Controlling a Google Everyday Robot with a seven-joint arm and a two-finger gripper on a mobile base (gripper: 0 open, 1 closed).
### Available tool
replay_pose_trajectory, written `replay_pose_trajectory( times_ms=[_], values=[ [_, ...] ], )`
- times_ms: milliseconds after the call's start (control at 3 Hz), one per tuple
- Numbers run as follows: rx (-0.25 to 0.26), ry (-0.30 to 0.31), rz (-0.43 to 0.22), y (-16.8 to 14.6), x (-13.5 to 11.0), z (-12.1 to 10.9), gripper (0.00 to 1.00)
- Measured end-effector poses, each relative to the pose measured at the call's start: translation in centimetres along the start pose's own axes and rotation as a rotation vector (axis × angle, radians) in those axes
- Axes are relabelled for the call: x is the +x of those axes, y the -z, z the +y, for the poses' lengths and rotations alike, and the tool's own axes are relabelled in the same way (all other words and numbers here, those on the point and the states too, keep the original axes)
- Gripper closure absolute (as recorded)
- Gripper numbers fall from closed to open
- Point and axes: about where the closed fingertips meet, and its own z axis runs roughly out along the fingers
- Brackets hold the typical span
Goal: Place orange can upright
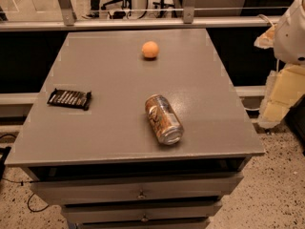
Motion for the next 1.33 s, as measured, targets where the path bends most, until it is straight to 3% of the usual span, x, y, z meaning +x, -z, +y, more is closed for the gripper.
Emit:
replay_pose_trajectory(
  times_ms=[333,667,1000,1333],
  values=[
    [0.0,0.0,0.0,0.0,0.0,0.0,0.0],
    [-0.02,-0.035,-0.064,-0.2,-1.5,0.1,0.0],
    [-0.095,-0.125,-0.19,-0.9,-5.9,0.5,0.0],
    [-0.173,-0.285,-0.295,-2.0,-11.8,1.1,0.0]
  ],
)
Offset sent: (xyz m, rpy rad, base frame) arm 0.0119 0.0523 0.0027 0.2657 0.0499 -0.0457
